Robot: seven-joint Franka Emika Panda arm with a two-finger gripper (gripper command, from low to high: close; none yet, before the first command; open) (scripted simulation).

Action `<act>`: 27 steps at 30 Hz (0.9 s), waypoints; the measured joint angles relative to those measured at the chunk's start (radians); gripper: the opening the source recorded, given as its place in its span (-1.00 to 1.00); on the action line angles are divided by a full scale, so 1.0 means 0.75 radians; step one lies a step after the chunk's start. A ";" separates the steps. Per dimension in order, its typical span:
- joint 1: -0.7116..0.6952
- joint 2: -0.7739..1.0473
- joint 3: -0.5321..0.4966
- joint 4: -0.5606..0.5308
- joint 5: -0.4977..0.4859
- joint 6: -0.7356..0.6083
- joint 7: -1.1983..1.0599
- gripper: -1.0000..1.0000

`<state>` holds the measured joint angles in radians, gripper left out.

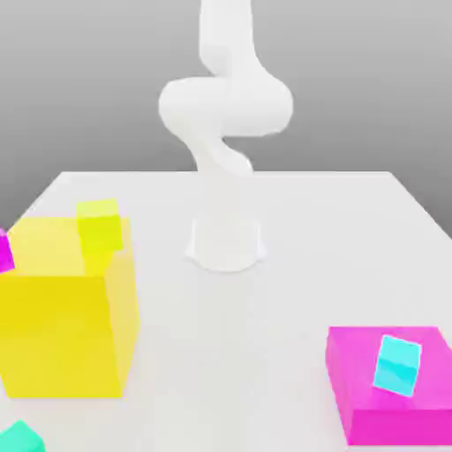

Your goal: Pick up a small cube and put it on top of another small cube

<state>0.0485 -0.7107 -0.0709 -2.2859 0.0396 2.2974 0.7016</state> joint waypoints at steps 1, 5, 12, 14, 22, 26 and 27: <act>0.030 0.051 -0.043 0.008 0.021 -0.001 -0.055 0.00; 0.125 0.241 -0.194 0.038 0.126 -0.005 -0.282 0.00; 0.228 0.577 -0.408 0.091 0.353 -0.016 -0.706 0.00; 0.238 0.676 -0.450 0.107 0.422 -0.022 -0.829 0.00; 0.178 1.053 -0.511 0.167 0.646 -0.031 -1.288 0.00; 0.128 1.214 -0.506 0.191 0.699 -0.011 -1.480 0.00; 0.113 1.251 -0.503 0.196 0.706 -0.002 -1.524 0.00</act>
<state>0.1333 0.2272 -0.4481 -2.1389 0.5688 2.2962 -0.4411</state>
